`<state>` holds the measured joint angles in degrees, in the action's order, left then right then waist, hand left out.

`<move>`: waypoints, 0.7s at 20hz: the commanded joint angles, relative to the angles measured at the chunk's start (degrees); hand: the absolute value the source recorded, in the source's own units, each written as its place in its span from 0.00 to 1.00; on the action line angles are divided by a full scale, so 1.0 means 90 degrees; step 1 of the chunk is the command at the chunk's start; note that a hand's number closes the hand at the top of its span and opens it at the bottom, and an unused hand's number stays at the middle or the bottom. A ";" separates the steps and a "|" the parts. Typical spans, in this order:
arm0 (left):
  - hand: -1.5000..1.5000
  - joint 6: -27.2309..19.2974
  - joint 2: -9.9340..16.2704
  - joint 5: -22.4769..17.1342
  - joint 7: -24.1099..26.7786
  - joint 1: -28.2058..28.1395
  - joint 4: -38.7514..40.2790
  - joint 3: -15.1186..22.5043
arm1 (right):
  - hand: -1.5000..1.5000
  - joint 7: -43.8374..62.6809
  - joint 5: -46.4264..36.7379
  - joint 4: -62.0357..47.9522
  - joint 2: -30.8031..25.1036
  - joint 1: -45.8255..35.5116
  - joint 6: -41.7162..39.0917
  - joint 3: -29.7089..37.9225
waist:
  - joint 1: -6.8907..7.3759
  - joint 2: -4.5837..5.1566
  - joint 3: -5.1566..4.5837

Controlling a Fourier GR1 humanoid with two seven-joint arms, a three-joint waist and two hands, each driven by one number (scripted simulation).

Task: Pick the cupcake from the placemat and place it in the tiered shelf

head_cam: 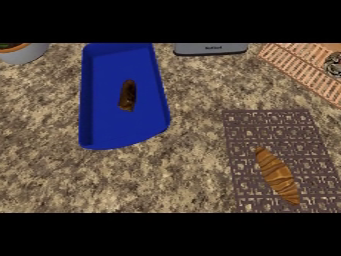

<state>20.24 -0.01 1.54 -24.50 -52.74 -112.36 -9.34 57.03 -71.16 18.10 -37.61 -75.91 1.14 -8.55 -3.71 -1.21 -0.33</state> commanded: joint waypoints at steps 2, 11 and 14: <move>0.50 -0.0127 0.0002 -0.0193 0.1052 0.1859 -0.1147 0.0271 | 0.00 0.0426 -0.0070 0.0350 -0.0121 -0.0597 0.0422 0.0079 | -0.0119 -0.0047 0.0016; 0.50 -0.0132 0.0002 -0.0246 0.1032 0.1695 -0.1107 0.0183 | 0.00 0.1024 -0.0023 0.1021 -0.0703 -0.1534 0.1155 0.0643 | -0.0312 -0.0218 0.0035; 0.50 -0.0232 0.0001 -0.0266 0.1014 0.1752 -0.1079 0.0121 | 0.00 0.1221 0.0086 0.1240 -0.0899 -0.1790 0.1411 0.0989 | -0.0394 -0.0240 0.0055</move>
<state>19.60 -0.03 1.42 -24.46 -52.15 -111.78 -10.01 60.99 -71.28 26.92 -44.08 -89.04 8.57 -2.53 -5.25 -2.96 -0.16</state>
